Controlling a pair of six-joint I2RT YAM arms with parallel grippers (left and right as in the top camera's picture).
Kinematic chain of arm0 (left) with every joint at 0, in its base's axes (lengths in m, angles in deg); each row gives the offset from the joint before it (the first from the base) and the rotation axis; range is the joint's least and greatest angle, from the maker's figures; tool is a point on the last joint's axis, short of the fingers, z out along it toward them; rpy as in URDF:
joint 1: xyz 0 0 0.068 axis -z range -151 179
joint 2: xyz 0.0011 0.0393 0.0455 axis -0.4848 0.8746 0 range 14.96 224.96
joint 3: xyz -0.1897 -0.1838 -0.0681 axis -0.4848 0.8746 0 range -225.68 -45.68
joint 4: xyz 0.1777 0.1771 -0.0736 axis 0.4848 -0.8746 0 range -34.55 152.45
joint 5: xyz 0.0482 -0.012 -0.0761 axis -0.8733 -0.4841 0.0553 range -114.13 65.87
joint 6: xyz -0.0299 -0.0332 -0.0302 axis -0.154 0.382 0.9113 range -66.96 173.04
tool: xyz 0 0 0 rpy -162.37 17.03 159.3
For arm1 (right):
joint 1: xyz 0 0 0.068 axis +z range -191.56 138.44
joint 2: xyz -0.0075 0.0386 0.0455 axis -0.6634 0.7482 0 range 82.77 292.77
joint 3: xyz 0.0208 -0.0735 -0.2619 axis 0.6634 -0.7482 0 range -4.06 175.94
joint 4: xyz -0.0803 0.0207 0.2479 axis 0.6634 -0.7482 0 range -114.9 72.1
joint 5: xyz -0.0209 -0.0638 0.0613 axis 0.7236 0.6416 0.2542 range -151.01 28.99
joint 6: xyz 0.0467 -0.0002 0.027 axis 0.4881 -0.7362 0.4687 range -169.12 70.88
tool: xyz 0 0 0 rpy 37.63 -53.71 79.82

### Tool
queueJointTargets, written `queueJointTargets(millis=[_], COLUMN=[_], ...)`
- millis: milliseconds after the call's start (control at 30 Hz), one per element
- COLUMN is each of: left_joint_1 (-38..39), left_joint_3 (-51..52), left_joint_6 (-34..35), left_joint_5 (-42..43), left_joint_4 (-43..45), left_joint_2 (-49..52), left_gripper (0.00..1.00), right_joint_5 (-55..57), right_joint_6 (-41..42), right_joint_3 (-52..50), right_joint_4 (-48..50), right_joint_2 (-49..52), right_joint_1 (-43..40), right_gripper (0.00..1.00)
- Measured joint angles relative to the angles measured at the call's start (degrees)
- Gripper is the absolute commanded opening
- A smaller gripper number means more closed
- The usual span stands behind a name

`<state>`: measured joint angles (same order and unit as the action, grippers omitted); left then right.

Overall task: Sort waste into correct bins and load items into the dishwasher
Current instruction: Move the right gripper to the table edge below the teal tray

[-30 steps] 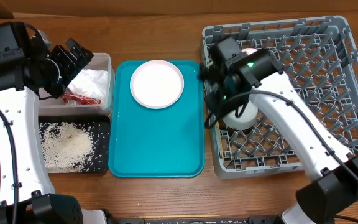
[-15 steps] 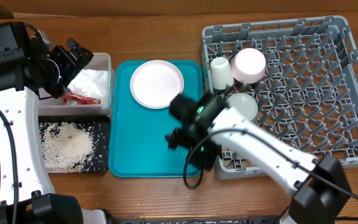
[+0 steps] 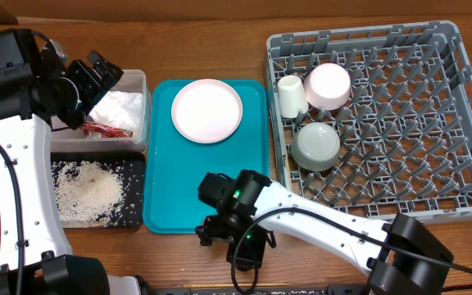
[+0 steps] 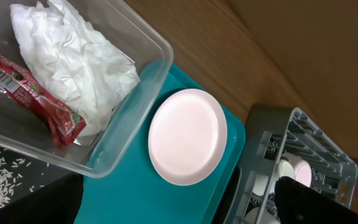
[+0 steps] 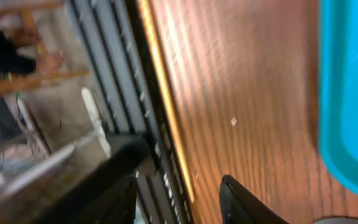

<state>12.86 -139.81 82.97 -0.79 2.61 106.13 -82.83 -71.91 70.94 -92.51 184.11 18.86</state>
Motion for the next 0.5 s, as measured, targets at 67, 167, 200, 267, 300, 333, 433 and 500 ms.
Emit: queueJointTargets(millis=[67,167,200,267,300,333,433,500], left_joint_1=[0.0,0.0,0.0,0.0,0.0,0.0,0.0,0.0], left_joint_3=[0.0,0.0,0.0,0.0,0.0,0.0,0.0,0.0], left_joint_6=[0.0,0.0,0.0,0.0,0.0,0.0,0.0,0.0], left_joint_5=[0.0,0.0,0.0,0.0,0.0,0.0,0.0,0.0], left_joint_4=[0.0,0.0,0.0,0.0,0.0,0.0,0.0,0.0], left_joint_2=[0.0,0.0,0.0,0.0,0.0,0.0,0.0,0.0], left_gripper=[1.0,1.0,1.0,1.0,1.0,1.0,1.0,1.0], right_joint_5=[0.6,1.4,1.6,1.8,1.9,1.9,1.9,2.0], right_joint_6=[2.8,5.6,6.4,7.5,8.0,8.3,9.6,10.3], right_joint_3=[-0.8,-4.5,-5.8,-7.8,-8.7,-9.2,-10.8,-12.3], right_joint_4=[2.0,5.6,6.6,7.6,7.6,7.6,8.5,10.2], right_joint_2=[0.0,0.0,0.0,0.0,0.0,0.0,0.0,0.0], right_joint_1=[0.0,0.0,0.0,0.0,0.0,0.0,0.0,0.0], right_gripper=[0.44,0.41,0.4,0.37,0.37,0.36,0.35,0.33])
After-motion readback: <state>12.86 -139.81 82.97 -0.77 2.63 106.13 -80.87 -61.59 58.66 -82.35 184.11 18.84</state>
